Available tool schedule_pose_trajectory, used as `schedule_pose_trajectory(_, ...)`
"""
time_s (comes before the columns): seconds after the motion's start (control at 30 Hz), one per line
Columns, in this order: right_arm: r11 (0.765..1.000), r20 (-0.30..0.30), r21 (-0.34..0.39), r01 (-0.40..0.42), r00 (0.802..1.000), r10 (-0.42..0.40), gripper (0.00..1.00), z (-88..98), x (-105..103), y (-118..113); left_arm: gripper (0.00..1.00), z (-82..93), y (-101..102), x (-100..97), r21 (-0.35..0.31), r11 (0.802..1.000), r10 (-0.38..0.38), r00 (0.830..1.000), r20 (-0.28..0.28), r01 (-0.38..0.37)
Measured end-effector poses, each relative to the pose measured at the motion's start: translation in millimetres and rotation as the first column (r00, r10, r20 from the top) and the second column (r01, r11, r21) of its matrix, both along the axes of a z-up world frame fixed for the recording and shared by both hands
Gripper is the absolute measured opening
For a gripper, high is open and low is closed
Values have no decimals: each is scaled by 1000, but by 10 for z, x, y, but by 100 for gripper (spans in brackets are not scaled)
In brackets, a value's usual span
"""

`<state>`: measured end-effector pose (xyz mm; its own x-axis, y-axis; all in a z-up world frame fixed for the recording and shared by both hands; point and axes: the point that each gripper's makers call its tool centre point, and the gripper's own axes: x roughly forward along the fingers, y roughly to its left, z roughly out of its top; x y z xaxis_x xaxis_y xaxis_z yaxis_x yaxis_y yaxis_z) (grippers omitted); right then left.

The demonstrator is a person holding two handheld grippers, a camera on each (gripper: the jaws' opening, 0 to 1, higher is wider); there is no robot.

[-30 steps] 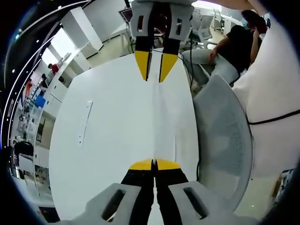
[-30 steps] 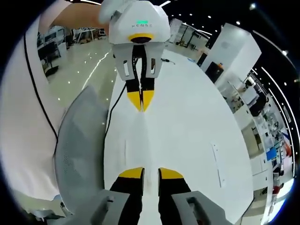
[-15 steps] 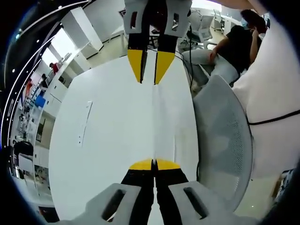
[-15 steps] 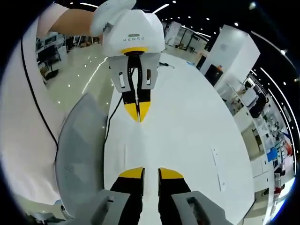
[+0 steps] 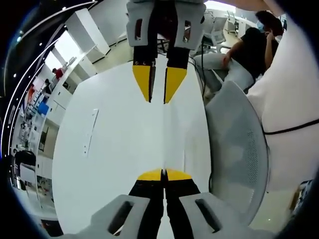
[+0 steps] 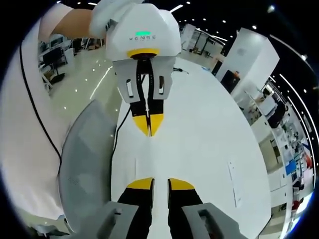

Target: Arrange the food packaging bags into a neat stack by flattening each bag and aligning their edges.

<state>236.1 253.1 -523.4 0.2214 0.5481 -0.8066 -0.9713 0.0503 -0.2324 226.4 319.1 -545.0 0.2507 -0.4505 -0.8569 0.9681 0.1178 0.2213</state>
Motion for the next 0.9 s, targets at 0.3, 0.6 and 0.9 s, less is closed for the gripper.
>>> schedule_pose_trajectory(0.3, 1000, -5, -6, -8, 1000, 8, 7, -24, -35, 35, 0, 14, -17, -14, -5, 1000, -1, 1000, 3, 1)
schedule_pose_trajectory(0.6, 1000, -13, -12, -16, 1000, 16, 7, -57, -55, 72, 0, 37, -38, -16, -11, 1000, -3, 1000, 10, 3)
schedule_pose_trajectory(0.9, 999, -29, -22, -24, 999, 23, 6, -100, -84, 91, 0, 62, -68, -24, -18, 1000, -2, 1000, 20, 3)
